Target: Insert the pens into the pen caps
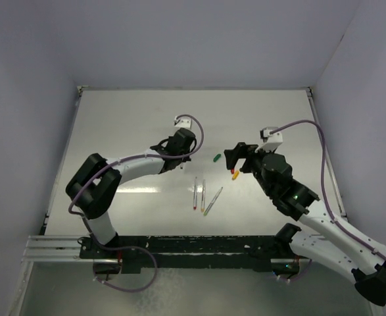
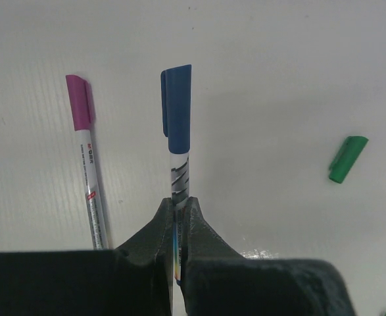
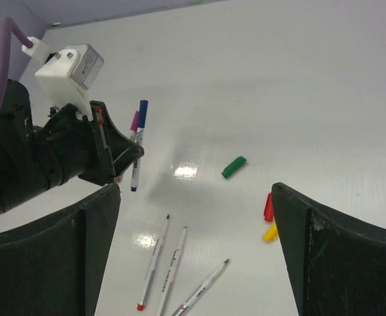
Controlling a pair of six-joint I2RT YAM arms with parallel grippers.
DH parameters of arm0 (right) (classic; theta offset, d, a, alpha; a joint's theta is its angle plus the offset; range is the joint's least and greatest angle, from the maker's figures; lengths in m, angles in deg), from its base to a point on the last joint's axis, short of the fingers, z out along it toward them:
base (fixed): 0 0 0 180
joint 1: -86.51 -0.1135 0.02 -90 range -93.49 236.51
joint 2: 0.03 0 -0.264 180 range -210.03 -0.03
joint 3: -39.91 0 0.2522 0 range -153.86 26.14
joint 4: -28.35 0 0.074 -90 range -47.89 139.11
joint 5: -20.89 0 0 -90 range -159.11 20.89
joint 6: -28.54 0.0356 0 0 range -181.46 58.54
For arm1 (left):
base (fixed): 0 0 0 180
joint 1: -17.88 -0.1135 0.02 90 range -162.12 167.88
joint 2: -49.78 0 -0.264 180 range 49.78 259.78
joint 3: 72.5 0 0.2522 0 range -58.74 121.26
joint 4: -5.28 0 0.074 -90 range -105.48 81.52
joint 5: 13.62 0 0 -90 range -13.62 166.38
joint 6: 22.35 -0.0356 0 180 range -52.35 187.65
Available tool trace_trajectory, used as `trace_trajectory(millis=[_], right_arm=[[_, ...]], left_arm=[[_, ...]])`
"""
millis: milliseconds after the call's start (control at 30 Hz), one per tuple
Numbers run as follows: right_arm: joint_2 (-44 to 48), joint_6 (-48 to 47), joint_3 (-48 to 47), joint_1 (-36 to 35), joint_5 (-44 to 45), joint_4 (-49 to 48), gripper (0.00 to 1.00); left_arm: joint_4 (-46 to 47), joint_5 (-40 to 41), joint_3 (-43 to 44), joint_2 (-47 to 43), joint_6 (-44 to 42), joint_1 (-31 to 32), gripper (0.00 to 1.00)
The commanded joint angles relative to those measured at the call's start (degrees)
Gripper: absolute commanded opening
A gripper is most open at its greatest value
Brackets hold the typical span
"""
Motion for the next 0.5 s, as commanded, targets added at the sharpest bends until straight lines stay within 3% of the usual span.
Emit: trace_trajectory(millis=[0,467], right_arm=[[0.91,1.89,1.09,-0.02,3.90,2.82,0.98],[0.76,3.60,3.31,0.00,3.45,3.01,0.99]], left_arm=[[-5.75,2.42,4.21,3.54,1.83,-1.30,0.00],[-7.53,4.67,6.84,9.57,2.82,-4.22,0.01]])
